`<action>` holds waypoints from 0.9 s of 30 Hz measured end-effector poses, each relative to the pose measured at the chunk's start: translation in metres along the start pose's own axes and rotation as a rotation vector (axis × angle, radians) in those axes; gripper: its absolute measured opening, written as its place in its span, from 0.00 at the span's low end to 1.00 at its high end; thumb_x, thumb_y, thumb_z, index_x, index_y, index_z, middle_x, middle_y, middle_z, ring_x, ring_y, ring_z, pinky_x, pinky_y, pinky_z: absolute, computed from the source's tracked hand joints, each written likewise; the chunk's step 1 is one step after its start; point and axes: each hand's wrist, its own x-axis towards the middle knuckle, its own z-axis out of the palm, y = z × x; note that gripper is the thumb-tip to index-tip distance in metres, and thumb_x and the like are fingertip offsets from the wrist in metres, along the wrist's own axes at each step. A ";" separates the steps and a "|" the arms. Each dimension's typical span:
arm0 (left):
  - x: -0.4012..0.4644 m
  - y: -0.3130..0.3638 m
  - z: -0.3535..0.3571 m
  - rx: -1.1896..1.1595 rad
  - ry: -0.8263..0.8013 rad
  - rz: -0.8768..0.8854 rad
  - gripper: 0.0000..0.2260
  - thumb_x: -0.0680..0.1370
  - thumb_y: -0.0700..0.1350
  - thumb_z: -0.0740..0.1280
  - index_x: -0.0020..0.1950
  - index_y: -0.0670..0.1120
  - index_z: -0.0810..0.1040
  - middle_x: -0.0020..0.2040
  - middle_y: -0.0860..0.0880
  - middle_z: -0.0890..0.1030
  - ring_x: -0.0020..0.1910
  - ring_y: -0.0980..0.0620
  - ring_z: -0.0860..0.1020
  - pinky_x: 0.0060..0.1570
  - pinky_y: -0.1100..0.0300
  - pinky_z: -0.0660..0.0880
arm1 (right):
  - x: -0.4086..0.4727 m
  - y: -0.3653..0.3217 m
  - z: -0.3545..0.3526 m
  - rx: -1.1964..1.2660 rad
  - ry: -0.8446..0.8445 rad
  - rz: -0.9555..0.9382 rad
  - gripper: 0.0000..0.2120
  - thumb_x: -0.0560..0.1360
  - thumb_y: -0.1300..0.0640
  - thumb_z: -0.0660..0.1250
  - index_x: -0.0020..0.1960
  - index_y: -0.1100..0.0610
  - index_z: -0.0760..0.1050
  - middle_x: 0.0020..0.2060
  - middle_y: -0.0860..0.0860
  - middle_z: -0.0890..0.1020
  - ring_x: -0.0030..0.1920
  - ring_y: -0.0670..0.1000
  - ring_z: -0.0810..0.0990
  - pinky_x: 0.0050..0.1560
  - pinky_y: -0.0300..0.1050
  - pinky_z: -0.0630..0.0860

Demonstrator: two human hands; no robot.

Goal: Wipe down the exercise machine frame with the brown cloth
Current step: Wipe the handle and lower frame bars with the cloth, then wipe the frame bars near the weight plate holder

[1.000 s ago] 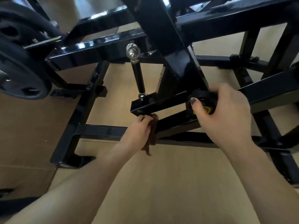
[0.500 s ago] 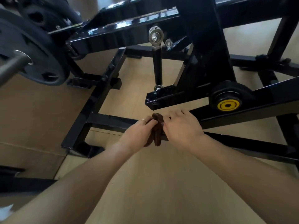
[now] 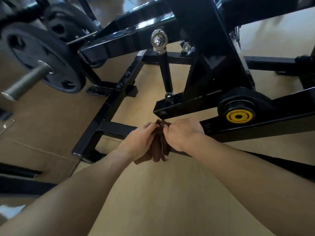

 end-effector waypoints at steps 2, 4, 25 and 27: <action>0.002 -0.010 -0.009 0.000 -0.001 -0.108 0.15 0.85 0.45 0.61 0.72 0.50 0.72 0.65 0.50 0.76 0.61 0.51 0.77 0.63 0.59 0.73 | -0.003 0.001 -0.001 -0.006 0.007 -0.024 0.15 0.83 0.58 0.60 0.69 0.53 0.71 0.34 0.52 0.71 0.32 0.55 0.68 0.34 0.49 0.62; 0.000 -0.028 -0.024 -0.019 0.019 -0.245 0.13 0.85 0.44 0.61 0.69 0.49 0.75 0.63 0.49 0.78 0.62 0.50 0.77 0.65 0.53 0.74 | -0.006 0.000 -0.003 0.003 -0.003 -0.023 0.18 0.81 0.60 0.61 0.71 0.54 0.69 0.34 0.53 0.68 0.32 0.55 0.66 0.33 0.49 0.61; -0.003 -0.056 0.006 -0.047 -0.020 -0.072 0.13 0.85 0.50 0.61 0.69 0.57 0.71 0.69 0.55 0.71 0.51 0.54 0.81 0.47 0.57 0.84 | 0.009 -0.016 0.003 -0.011 0.036 -0.007 0.09 0.84 0.57 0.60 0.64 0.53 0.71 0.34 0.50 0.72 0.33 0.53 0.69 0.37 0.49 0.64; -0.005 -0.070 -0.001 -0.028 0.003 -0.108 0.12 0.84 0.49 0.62 0.68 0.56 0.72 0.67 0.55 0.71 0.52 0.53 0.80 0.46 0.54 0.84 | 0.017 -0.020 0.004 0.021 0.039 -0.054 0.10 0.84 0.57 0.59 0.65 0.53 0.71 0.42 0.52 0.77 0.38 0.55 0.70 0.42 0.52 0.66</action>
